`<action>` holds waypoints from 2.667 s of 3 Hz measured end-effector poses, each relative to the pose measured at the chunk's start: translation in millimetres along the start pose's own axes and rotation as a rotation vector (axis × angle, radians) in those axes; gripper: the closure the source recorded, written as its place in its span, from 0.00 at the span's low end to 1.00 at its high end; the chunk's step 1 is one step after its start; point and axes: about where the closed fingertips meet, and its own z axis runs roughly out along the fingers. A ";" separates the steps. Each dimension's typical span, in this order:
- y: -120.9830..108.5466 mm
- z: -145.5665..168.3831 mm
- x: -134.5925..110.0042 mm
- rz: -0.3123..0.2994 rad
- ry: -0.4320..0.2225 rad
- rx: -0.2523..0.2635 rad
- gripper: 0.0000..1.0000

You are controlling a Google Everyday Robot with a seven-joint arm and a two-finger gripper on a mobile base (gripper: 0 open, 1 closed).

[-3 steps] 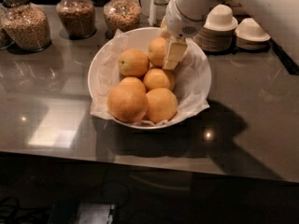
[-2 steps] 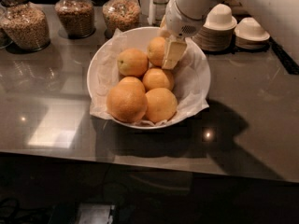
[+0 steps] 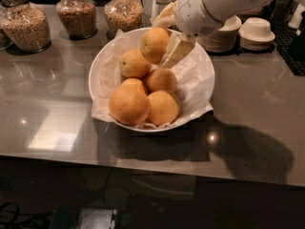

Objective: Pick orange from white bowl

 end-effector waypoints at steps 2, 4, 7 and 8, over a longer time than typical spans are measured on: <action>20.0 -78.2 -59.8 -0.122 -0.166 0.142 1.00; 20.6 -92.8 -72.7 -0.140 -0.271 0.164 1.00; 53.2 -211.4 -157.9 -0.254 -0.673 0.349 1.00; 53.2 -211.0 -159.0 -0.255 -0.674 0.348 1.00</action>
Offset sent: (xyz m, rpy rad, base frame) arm -0.0490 0.0175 0.0451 0.0901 -0.1101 0.0946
